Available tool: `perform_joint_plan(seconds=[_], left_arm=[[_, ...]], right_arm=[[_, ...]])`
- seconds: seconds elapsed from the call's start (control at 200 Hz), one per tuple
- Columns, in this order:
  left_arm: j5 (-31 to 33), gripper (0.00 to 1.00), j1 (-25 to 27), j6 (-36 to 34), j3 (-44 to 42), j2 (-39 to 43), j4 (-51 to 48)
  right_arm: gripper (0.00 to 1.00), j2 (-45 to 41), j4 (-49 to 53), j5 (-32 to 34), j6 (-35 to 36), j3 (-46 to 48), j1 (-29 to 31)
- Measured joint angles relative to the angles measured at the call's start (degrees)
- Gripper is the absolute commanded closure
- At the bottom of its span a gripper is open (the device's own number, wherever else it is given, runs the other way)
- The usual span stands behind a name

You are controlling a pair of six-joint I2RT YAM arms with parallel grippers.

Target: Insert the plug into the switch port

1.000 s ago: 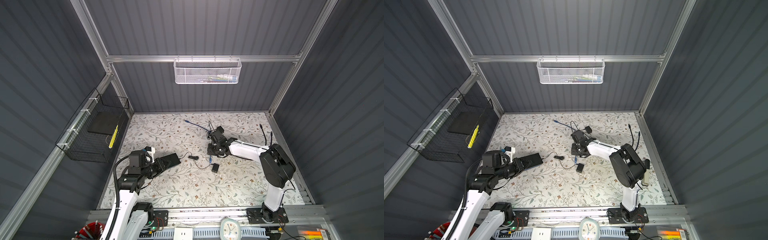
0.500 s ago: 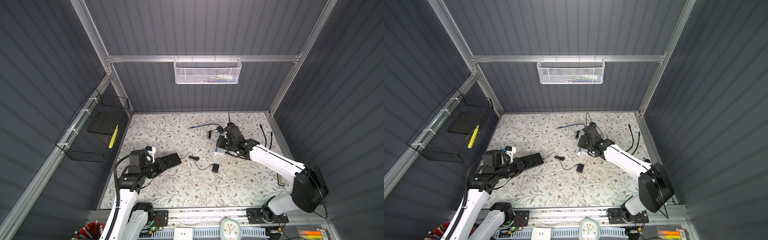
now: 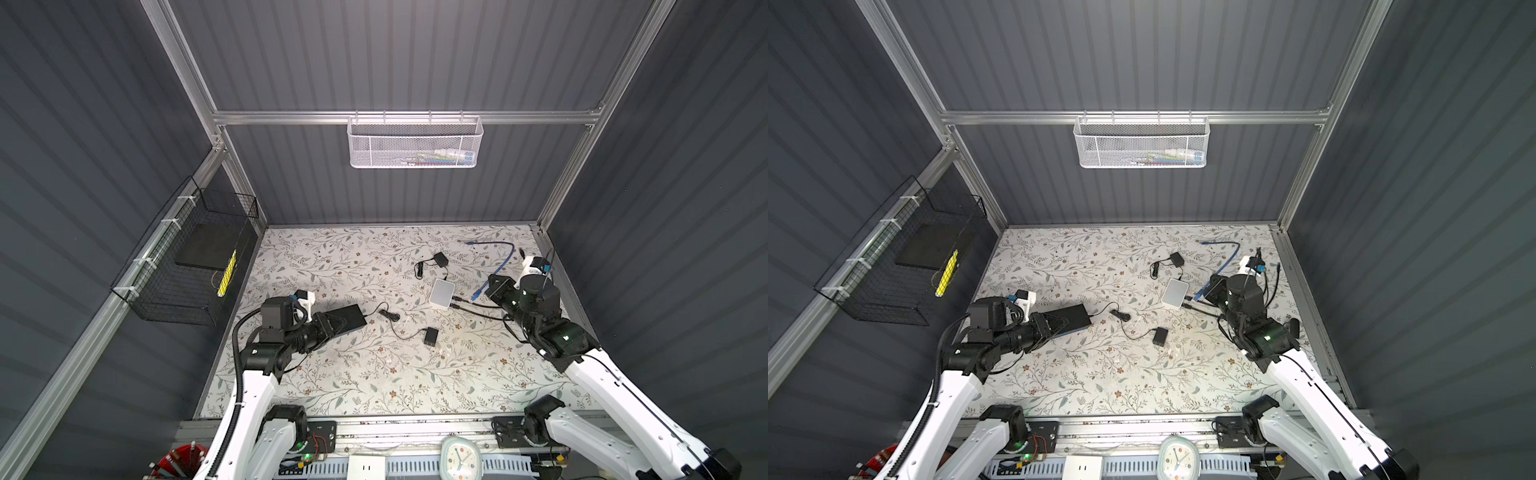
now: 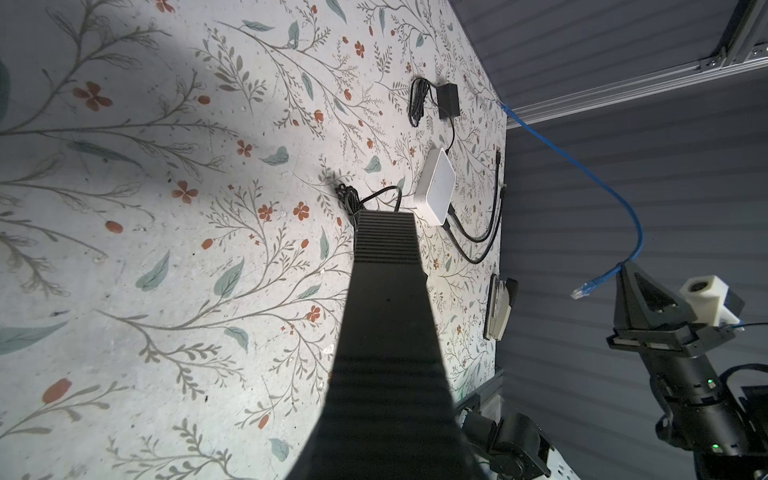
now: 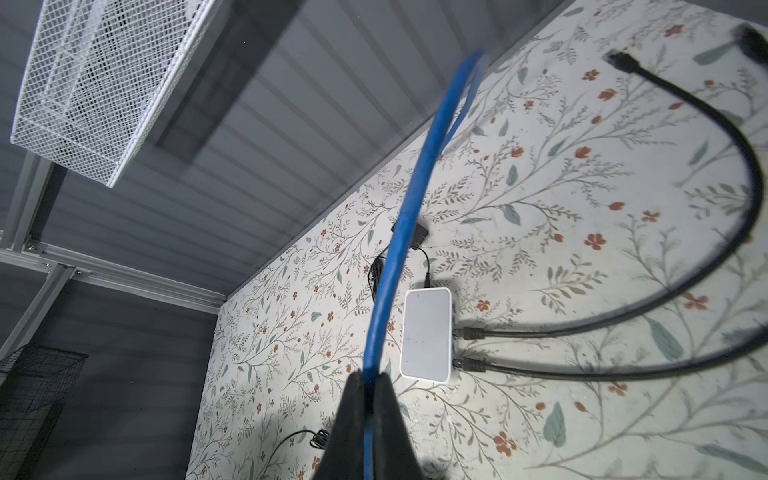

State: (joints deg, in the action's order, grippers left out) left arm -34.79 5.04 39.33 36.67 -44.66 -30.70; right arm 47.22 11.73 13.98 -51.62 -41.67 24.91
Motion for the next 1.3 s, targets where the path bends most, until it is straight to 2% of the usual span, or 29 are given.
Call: perform_joint_plan(seconds=[0.26,0.42,0.505,0.66,0.89,0.945,0.98,1.085,1.301], left_arm=[[-0.4,1.00,0.0,1.9,-1.6,-0.6,3.4],[-0.3,1.00,0.0,4.5,-2.7,-2.6,8.7],[-0.1,1.00,0.0,5.4,-3.3,-3.2,10.8],[0.3,1.00,0.0,6.4,-3.4,-3.6,13.2],[0.8,1.00,0.0,7.5,-5.3,-2.0,14.8],[0.8,1.00,0.0,7.8,-6.2,-1.4,15.4],[0.8,1.00,0.0,8.0,-6.9,-1.2,15.6],[0.7,1.00,0.0,8.5,-8.7,-0.7,16.5],[0.7,1.00,0.0,9.0,-10.8,0.2,17.1]], right_arm=[[1.00,-4.0,1.6,0.4,-7.9,11.3,1.8],[0.98,-1.2,1.0,-0.2,-11.6,18.6,3.0],[0.91,1.9,-0.9,-0.9,-12.9,19.7,4.0],[0.95,5.9,-5.5,-2.2,-14.4,20.0,7.7],[0.89,10.2,-11.6,-4.9,-18.6,20.4,11.7],[0.84,11.8,-13.6,-5.6,-20.0,20.4,12.6],[0.75,13.0,-14.9,-6.1,-20.9,20.4,13.0],[0.58,17.8,-19.1,-8.4,-23.1,20.0,14.4],[0.50,22.9,-21.3,-12.6,-24.0,15.4,17.2]])
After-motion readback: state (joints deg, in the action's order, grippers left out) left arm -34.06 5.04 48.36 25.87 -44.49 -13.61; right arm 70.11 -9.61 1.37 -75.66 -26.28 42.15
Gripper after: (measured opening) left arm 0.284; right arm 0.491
